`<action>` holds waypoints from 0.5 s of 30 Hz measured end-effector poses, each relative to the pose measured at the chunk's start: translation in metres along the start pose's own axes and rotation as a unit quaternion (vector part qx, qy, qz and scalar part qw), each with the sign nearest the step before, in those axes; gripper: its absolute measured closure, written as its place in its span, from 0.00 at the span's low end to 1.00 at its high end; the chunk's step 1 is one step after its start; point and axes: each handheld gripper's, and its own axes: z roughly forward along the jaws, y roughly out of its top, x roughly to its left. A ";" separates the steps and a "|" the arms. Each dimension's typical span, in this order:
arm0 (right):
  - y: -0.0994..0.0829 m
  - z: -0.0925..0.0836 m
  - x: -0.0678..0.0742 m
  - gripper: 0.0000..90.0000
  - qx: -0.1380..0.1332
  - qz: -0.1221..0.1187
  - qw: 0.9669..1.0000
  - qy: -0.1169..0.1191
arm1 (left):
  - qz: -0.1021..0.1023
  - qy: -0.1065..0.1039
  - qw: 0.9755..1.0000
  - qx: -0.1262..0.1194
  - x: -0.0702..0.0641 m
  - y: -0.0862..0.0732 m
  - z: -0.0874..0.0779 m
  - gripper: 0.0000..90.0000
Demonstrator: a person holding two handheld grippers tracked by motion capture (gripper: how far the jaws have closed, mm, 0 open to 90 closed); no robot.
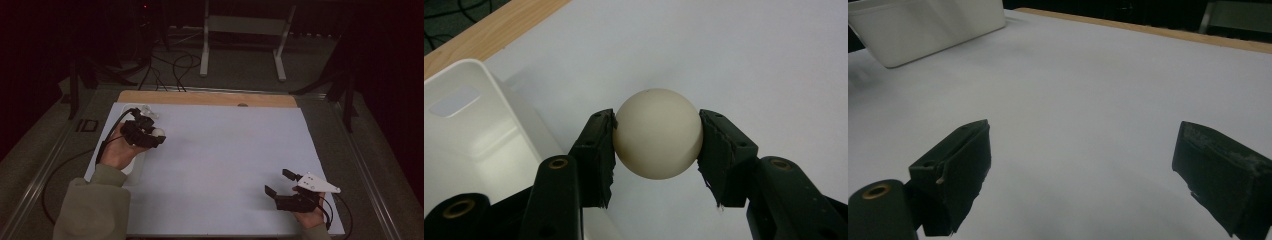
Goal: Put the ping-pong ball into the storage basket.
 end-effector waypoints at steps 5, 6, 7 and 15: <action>0.000 0.000 0.000 0.09 0.001 0.000 1.000 0.000 | -0.006 0.006 1.000 -0.001 0.004 -0.003 -0.004 0.57; 0.000 0.000 0.000 0.09 0.001 0.000 1.000 0.000 | -0.010 0.007 1.000 -0.003 0.005 -0.004 -0.004 0.57; 0.000 0.000 0.000 0.09 0.001 0.000 1.000 0.000 | -0.009 0.007 1.000 -0.002 0.006 -0.005 -0.005 0.57; 0.000 0.000 0.000 0.09 0.002 0.000 1.000 0.001 | -0.016 0.019 1.000 0.003 0.012 -0.009 -0.008 0.57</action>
